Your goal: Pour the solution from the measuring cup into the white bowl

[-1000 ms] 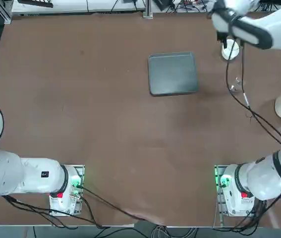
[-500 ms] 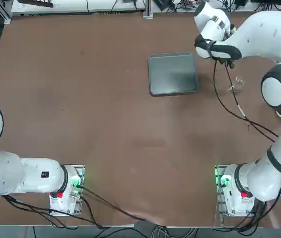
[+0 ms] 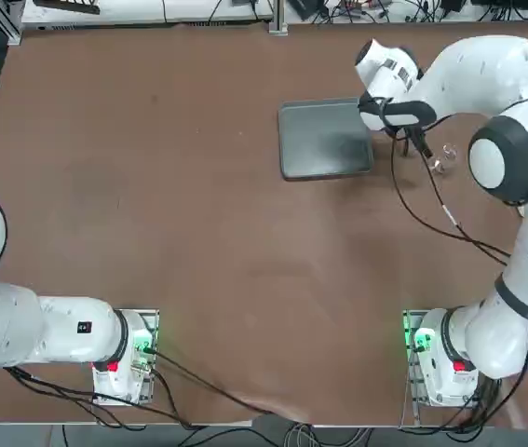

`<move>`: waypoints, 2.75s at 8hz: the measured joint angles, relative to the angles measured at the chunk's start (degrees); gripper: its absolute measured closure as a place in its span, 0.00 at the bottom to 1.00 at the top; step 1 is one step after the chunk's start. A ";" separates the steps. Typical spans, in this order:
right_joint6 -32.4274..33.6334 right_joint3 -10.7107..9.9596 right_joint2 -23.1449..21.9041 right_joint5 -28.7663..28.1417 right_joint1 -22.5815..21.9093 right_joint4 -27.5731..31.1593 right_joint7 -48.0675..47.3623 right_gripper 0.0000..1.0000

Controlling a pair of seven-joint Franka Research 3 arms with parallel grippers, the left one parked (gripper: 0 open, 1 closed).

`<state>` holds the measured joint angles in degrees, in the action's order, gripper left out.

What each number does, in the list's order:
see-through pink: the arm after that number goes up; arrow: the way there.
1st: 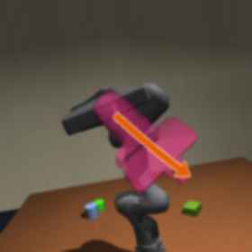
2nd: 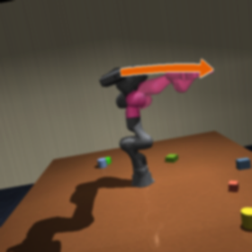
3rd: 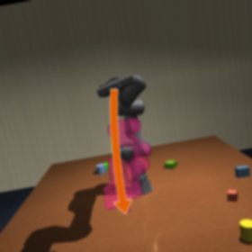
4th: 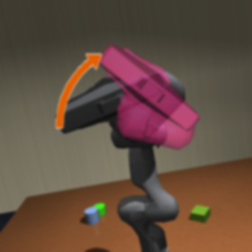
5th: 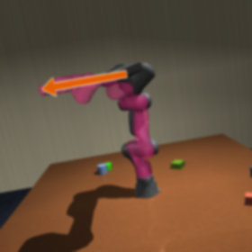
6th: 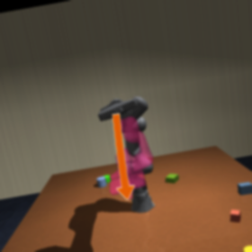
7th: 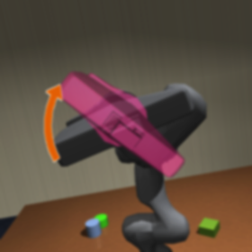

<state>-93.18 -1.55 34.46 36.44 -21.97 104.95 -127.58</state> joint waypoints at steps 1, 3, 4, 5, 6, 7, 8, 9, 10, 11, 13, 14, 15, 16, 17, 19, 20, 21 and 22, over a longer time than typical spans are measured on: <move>0.02 -0.23 2.14 1.53 0.11 0.03 -5.54 0.00; 0.05 -1.05 4.84 4.67 0.32 0.12 -12.91 0.00; 0.02 -1.28 5.72 5.41 0.40 0.15 -14.93 0.00; 0.01 -1.49 6.50 6.02 0.41 0.15 -16.87 0.00; 0.01 -1.82 7.29 7.06 0.47 0.17 -18.95 0.00; 0.01 -2.09 8.09 8.13 0.69 0.18 -20.31 0.00; -0.02 -2.25 8.77 9.20 1.04 0.19 -21.23 0.00; -0.15 -2.28 9.20 10.11 1.48 0.19 -21.91 0.00; -0.31 -2.28 9.54 10.69 1.90 0.25 -22.46 0.00; -0.40 -2.29 9.73 11.43 2.25 0.60 -23.00 0.00; -0.63 -2.31 10.09 13.10 3.18 1.83 -24.16 0.00; -0.72 -2.31 10.22 13.35 3.52 2.08 -24.46 0.02; -0.73 -2.31 10.22 13.37 3.63 2.16 -24.57 0.03; -0.73 -2.28 10.22 13.43 3.60 2.17 -24.61 0.16; -0.65 -2.23 10.18 13.61 3.47 2.16 -24.74 0.27; -0.69 -2.13 10.08 14.52 3.05 2.11 -24.19 0.27; -0.43 -2.10 9.64 14.87 2.64 1.97 -23.19 0.27; 0.55 -2.08 8.59 15.34 2.23 1.75 -21.99 0.27; 1.82 -2.02 6.78 15.96 1.97 1.48 -20.33 0.27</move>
<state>-91.36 -3.57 41.25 52.40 -20.00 106.43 -147.91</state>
